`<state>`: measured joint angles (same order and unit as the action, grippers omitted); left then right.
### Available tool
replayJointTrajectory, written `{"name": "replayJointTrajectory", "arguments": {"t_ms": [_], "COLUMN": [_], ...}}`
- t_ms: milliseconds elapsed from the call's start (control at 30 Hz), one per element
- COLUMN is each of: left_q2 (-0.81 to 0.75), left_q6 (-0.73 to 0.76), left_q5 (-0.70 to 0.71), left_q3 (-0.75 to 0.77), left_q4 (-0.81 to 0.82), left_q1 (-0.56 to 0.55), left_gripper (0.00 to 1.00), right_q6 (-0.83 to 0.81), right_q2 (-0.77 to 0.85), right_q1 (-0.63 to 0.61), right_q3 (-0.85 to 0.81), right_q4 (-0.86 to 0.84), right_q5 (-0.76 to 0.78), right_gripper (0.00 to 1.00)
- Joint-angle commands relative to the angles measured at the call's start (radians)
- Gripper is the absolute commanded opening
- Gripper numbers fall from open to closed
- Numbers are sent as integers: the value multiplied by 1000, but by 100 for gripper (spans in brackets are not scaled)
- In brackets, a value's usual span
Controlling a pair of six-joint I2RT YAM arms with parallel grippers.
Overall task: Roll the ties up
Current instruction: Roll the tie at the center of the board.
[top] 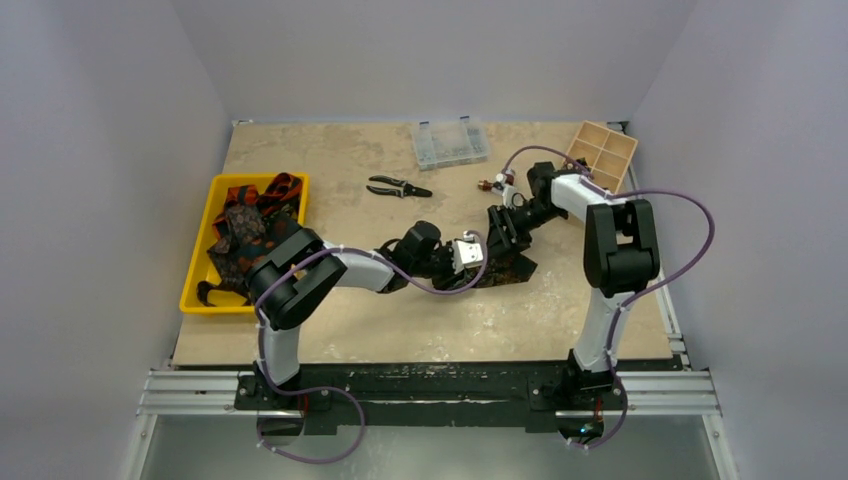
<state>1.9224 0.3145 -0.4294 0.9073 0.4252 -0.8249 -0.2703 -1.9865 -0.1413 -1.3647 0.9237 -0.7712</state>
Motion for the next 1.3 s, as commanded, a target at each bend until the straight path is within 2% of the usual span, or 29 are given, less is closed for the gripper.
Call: {"name": "replayJointTrajectory", "arguments": {"t_ms": [0, 267, 400, 433, 500, 533, 600, 700, 867, 1167, 1267], "left_q2": [67, 84, 79, 75, 70, 65, 38, 4, 27, 80, 94], "left_q6": [57, 66, 71, 72, 65, 54, 24, -5, -50, -152, -230], "left_q5": [63, 73, 65, 60, 38, 18, -39, -121, -176, -273, -289], "left_q3": [22, 55, 58, 56, 57, 54, 20, -26, 23, 53, 45], "left_q4": [-287, -361, -369, -365, -355, -338, -253, -79, 39, 224, 312], "left_q1": [-15, -18, -18, -17, -15, -11, 6, 16, 19, 20, 19], "left_gripper": [2, 3, 5, 7, 16, 26, 40, 54, 60, 61, 71], "right_q6": [45, 127, 127, 109, 89, 84, 73, 65, 52, 56, 65], "right_q2": [52, -15, -38, -48, -64, -68, -82, -95, -94, -75, -80], "right_q1": [-21, -70, -71, -72, -67, -66, -66, -66, -67, -87, -89], "right_q3": [42, 79, 79, 79, 86, 92, 96, 95, 87, 97, 101], "right_q4": [-39, -113, -120, -107, -94, -94, -95, -106, -128, -169, -174], "right_q5": [-208, -263, -175, -149, -95, -63, 9, 114, 280, 440, 458], "right_gripper": [59, 48, 31, 22, 2, 0, 0, 0, 0, 0, 0]}}
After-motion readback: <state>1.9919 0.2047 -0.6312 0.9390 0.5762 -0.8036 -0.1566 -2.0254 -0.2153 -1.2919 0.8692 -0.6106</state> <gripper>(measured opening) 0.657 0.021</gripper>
